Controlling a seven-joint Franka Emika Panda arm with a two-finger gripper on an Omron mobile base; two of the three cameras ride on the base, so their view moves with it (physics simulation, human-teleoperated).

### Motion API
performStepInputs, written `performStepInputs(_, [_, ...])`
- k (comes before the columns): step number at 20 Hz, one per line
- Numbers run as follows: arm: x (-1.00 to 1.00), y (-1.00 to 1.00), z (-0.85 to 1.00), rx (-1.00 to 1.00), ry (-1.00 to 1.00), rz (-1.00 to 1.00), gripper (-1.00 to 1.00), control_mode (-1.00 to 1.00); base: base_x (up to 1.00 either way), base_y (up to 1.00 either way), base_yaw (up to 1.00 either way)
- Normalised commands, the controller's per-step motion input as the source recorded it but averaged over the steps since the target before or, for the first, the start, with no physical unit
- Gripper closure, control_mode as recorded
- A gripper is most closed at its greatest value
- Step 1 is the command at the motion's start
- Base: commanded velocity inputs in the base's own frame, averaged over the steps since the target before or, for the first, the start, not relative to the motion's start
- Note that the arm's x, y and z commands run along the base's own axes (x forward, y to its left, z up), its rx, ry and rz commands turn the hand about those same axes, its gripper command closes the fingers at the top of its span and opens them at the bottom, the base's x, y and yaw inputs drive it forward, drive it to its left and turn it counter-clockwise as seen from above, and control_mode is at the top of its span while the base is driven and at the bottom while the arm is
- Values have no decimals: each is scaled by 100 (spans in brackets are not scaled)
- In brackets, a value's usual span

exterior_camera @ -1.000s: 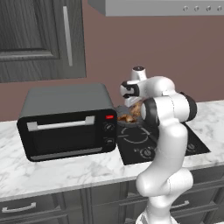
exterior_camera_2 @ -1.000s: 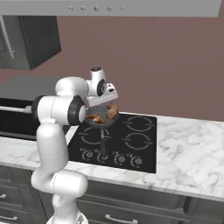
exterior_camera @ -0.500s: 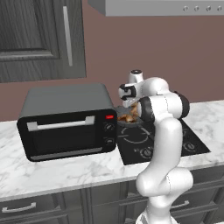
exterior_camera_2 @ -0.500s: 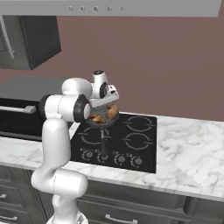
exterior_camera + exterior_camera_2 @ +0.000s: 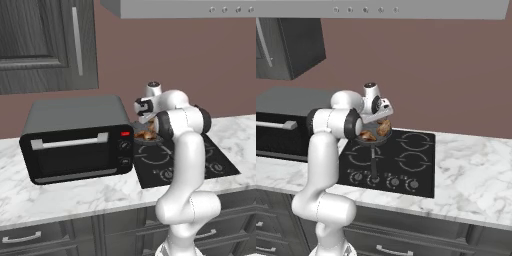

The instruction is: Take the chicken drumsticks from the pan and place one on each plate on the dining counter.

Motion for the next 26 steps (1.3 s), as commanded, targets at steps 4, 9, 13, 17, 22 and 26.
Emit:
performStepInputs(4, [34,0,-15,0,-3,0,-100,-100,0,0,0])
performStepInputs(9, [31,0,-14,0,-6,0,-100,-100,0,0,0])
performStepInputs(13, [24,0,-16,0,-3,0,-100,-100,0,0,0])
performStepInputs(17, [20,0,-17,0,0,0,-100,-100,0,0,0])
performStepInputs(22, [2,-2,-11,0,0,0,-100,-100,0,0,0])
performStepInputs(26, [0,-5,-10,0,0,0,-100,-100,0,0,0])
